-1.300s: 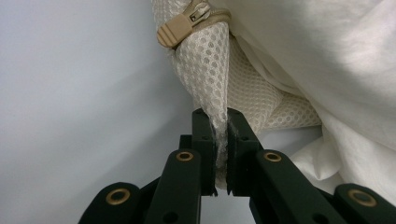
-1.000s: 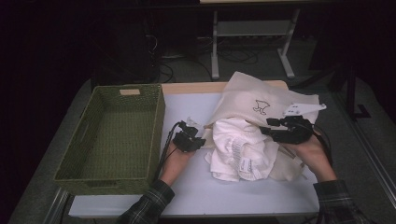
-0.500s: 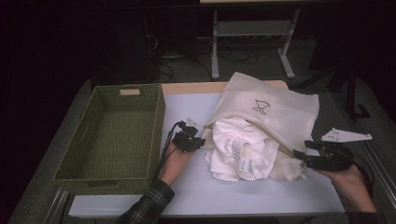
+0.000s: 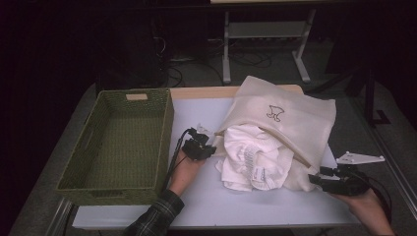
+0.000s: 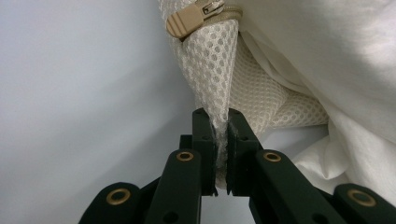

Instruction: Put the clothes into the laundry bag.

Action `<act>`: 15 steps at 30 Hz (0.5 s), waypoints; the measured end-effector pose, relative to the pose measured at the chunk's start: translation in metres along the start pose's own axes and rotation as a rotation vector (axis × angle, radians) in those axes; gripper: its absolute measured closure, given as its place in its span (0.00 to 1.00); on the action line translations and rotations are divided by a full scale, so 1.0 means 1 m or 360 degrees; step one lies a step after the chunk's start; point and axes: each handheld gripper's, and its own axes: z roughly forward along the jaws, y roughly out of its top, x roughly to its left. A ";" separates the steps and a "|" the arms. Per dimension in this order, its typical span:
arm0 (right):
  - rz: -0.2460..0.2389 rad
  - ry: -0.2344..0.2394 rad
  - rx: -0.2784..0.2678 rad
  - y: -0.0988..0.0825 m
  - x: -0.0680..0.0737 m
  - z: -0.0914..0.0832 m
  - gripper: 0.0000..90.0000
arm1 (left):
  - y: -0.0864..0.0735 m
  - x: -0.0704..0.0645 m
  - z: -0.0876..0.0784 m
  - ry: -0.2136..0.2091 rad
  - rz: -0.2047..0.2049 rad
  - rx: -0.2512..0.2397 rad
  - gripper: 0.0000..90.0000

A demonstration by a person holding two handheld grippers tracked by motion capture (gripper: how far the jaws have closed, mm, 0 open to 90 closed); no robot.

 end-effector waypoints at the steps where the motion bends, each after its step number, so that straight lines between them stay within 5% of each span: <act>1: -0.0006 -0.0006 0.0012 0.000 0.000 0.002 0.67 | 0.000 0.000 0.000 0.0000 0.0003 0.0003 0.93; 6: -0.0058 -0.0034 0.0063 0.002 0.002 0.008 0.87 | 0.000 -0.002 -0.001 -0.0002 0.0001 0.0005 0.93; 15: -0.0108 -0.0145 0.0060 0.011 -0.005 0.006 0.89 | -0.009 -0.011 -0.015 -0.0018 0.0022 0.0007 0.93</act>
